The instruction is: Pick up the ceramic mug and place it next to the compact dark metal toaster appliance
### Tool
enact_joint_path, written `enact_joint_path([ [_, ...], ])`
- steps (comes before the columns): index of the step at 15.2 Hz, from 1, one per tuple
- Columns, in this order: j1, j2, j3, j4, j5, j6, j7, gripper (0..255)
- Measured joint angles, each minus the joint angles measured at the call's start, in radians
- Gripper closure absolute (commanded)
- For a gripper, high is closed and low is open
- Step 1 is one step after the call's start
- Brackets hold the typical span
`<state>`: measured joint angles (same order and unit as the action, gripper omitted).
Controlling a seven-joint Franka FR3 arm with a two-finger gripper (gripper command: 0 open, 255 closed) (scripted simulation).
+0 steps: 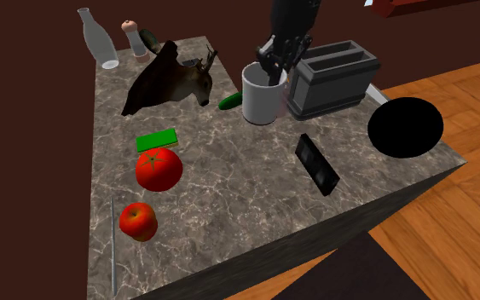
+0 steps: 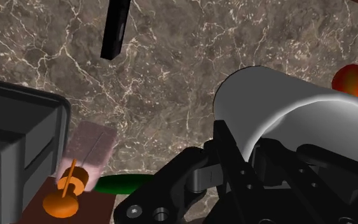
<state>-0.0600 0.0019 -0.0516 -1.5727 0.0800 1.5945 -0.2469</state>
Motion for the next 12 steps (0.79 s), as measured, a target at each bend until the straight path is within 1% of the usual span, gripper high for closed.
enact_joint_path([
  [1,-0.012,0.030,-0.012,0.045,0.002,-0.017,-0.022,255],
  [4,-0.045,0.094,-0.041,0.121,0.010,-0.035,-0.083,255],
  [7,-0.084,0.176,-0.068,0.233,0.023,-0.070,-0.143,255],
  [11,-0.142,0.314,-0.094,0.431,0.048,-0.138,-0.214,255],
  [12,-0.157,0.362,-0.097,0.495,0.057,-0.154,-0.225,255],
])
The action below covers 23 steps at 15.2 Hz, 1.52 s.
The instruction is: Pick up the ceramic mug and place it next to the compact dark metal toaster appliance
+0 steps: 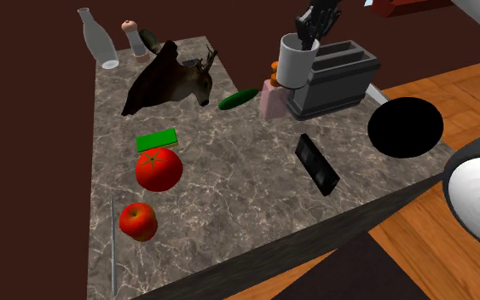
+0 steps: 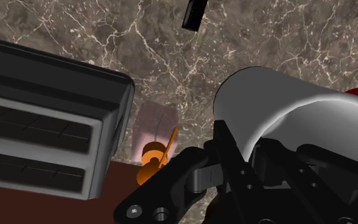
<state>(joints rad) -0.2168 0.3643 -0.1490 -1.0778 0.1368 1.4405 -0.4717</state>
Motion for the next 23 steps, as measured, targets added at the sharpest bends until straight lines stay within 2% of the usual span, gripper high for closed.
enact_joint_path([
  [2,-0.039,0.080,-0.008,0.117,0.015,-0.042,-0.034,255],
  [3,-0.044,0.087,-0.010,0.117,0.016,-0.037,-0.041,255],
  [17,-0.024,0.006,-0.012,-0.193,0.003,0.192,-0.064,255],
  [23,-0.020,-0.005,-0.012,-0.294,0.003,0.282,-0.073,255],
])
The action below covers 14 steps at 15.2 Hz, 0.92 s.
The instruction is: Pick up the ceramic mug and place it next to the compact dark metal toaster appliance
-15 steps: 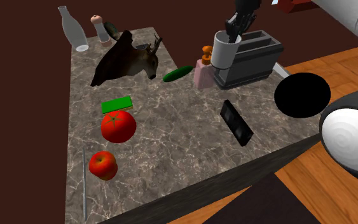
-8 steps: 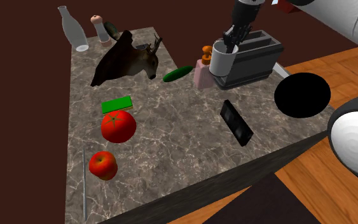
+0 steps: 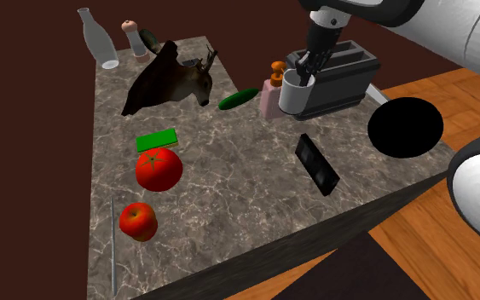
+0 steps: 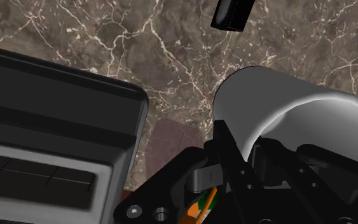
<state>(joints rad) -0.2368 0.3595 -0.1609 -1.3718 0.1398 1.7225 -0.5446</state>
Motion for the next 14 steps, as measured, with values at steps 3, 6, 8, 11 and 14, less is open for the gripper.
enact_joint_path([
  [3,0.001,0.000,0.000,-0.039,0.001,0.039,-0.004,255],
  [6,0.004,0.002,0.001,-0.076,0.002,0.078,-0.006,255],
  [8,0.005,-0.002,0.002,-0.104,0.002,0.102,-0.009,255],
  [11,0.007,0.000,0.003,-0.142,0.004,0.141,-0.011,255],
  [14,0.006,0.010,0.003,-0.172,0.007,0.181,-0.017,255],
])
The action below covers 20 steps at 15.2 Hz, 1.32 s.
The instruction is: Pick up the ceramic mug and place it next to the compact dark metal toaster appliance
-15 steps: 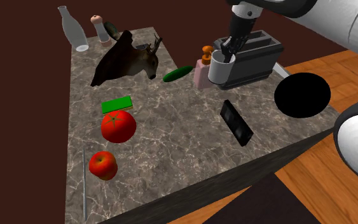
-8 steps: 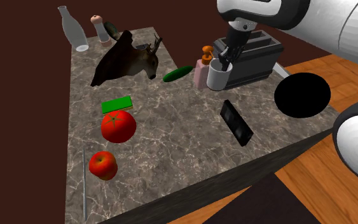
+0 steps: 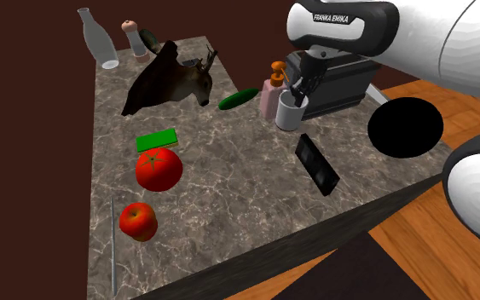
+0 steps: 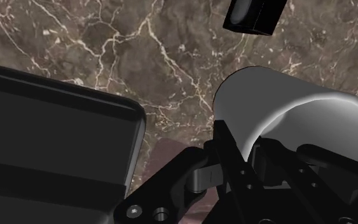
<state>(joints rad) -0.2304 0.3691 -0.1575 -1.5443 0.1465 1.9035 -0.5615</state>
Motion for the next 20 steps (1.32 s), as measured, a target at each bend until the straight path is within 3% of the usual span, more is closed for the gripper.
enact_joint_path([
  [14,0.000,0.050,0.006,-0.119,0.017,0.167,-0.022,255],
  [20,0.000,0.058,0.007,-0.118,0.018,0.175,-0.023,255],
])
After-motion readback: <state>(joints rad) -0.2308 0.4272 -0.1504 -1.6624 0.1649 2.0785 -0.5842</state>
